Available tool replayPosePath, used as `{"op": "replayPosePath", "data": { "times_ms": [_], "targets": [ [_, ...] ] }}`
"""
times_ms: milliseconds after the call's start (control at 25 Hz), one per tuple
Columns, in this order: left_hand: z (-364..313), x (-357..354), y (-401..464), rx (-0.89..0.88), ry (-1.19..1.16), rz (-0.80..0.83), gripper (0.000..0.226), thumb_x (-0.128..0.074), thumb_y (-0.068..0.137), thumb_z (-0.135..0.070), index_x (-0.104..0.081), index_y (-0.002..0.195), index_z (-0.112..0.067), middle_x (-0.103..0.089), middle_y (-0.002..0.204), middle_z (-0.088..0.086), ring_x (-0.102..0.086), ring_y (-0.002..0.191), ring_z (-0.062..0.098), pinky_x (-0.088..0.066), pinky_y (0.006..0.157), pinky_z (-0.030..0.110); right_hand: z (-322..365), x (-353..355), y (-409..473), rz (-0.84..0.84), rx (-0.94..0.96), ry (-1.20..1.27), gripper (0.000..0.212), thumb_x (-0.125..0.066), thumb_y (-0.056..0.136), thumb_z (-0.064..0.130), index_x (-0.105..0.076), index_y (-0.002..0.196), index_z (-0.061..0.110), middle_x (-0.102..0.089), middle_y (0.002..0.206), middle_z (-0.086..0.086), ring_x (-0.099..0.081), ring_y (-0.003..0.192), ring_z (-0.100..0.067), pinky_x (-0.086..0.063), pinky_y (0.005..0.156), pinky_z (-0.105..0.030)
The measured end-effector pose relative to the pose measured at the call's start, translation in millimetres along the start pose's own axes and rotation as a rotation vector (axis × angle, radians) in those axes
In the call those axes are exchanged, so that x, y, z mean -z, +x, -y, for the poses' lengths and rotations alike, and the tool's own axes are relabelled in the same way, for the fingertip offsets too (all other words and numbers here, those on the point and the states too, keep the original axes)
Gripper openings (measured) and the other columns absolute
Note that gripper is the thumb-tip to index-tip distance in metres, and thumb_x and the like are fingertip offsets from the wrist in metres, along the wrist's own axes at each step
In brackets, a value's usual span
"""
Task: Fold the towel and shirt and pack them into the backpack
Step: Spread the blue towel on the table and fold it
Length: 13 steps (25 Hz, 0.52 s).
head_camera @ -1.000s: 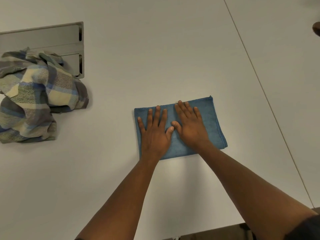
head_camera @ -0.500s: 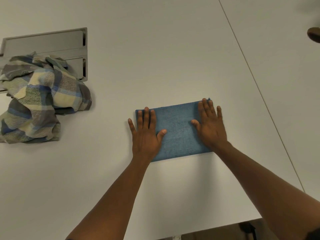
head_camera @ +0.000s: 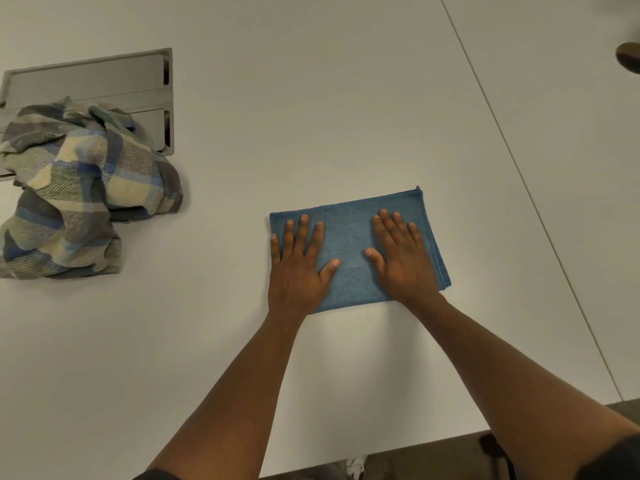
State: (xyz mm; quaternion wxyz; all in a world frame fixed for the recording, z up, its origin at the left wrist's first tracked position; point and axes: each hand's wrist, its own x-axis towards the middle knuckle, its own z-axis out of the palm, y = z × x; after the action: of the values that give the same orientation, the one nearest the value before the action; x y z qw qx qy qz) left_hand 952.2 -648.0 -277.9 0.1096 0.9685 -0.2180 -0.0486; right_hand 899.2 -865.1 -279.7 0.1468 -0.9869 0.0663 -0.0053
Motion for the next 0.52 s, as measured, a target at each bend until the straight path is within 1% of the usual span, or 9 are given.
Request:
{"op": "replayPosePath", "data": {
  "times_ms": [160,240,320,400,440,520],
  "targets": [
    [2.4,0.8,-5.7,0.049,-0.006,0.024,0.075,-0.022,0.096,-0.068,-0.002,0.158,-0.03,0.005,0.166,-0.003,0.01,0.152,0.02,0.001,0.122,0.054,-17.3,7.9,-2.1,0.032,0.041,-0.02,0.069,-0.023,0.1,0.056,-0.023,0.156,0.016,-0.021,0.163,-0.003,-0.013,0.151,-0.019,0.002,0.123,-0.033],
    [1.2,1.6,-7.1,0.065,-0.012,0.033,0.075,-0.022,0.096,-0.068,-0.001,0.158,-0.03,0.006,0.166,-0.003,0.011,0.152,0.02,0.001,0.122,0.053,-16.2,7.9,-0.1,0.049,0.044,-0.029,0.069,-0.022,0.1,0.056,-0.023,0.156,0.016,-0.02,0.163,-0.003,-0.012,0.152,-0.02,0.003,0.123,-0.033],
    [0.4,1.4,-10.3,0.081,-0.03,0.041,0.075,-0.022,0.096,-0.068,-0.001,0.158,-0.03,0.007,0.166,-0.003,0.012,0.152,0.02,0.003,0.122,0.05,-11.0,8.9,0.4,0.056,0.034,-0.033,0.069,-0.021,0.1,0.054,-0.022,0.156,0.015,-0.019,0.163,-0.003,-0.011,0.152,-0.021,0.0,0.123,-0.037],
    [-0.7,3.0,-11.4,0.086,-0.064,0.06,0.074,-0.02,0.096,-0.067,-0.003,0.158,-0.031,0.008,0.166,-0.003,0.013,0.152,0.02,0.004,0.123,0.048,-0.5,12.0,-1.0,0.052,-0.009,-0.008,0.065,-0.028,0.1,0.045,-0.022,0.156,0.013,-0.017,0.164,-0.005,-0.01,0.152,-0.024,-0.003,0.123,-0.041],
    [-1.1,5.1,-10.0,0.091,-0.097,0.068,0.073,-0.019,0.095,-0.066,-0.006,0.158,-0.03,0.006,0.166,-0.003,0.011,0.152,0.02,0.003,0.123,0.048,8.1,13.5,-2.8,0.03,-0.032,0.022,0.063,-0.035,0.099,0.038,-0.024,0.155,0.011,-0.018,0.163,-0.006,-0.012,0.151,-0.026,-0.005,0.123,-0.044],
    [0.6,12.8,-6.4,0.12,-0.222,0.036,0.071,-0.022,0.095,-0.06,-0.017,0.157,-0.027,-0.003,0.166,0.0,-0.001,0.153,0.02,-0.009,0.123,0.046,31.8,14.9,-8.2,-0.019,-0.052,0.113,0.062,-0.05,0.095,0.025,-0.031,0.152,0.008,-0.024,0.161,-0.009,-0.019,0.149,-0.029,-0.012,0.123,-0.046]
  ]
}}
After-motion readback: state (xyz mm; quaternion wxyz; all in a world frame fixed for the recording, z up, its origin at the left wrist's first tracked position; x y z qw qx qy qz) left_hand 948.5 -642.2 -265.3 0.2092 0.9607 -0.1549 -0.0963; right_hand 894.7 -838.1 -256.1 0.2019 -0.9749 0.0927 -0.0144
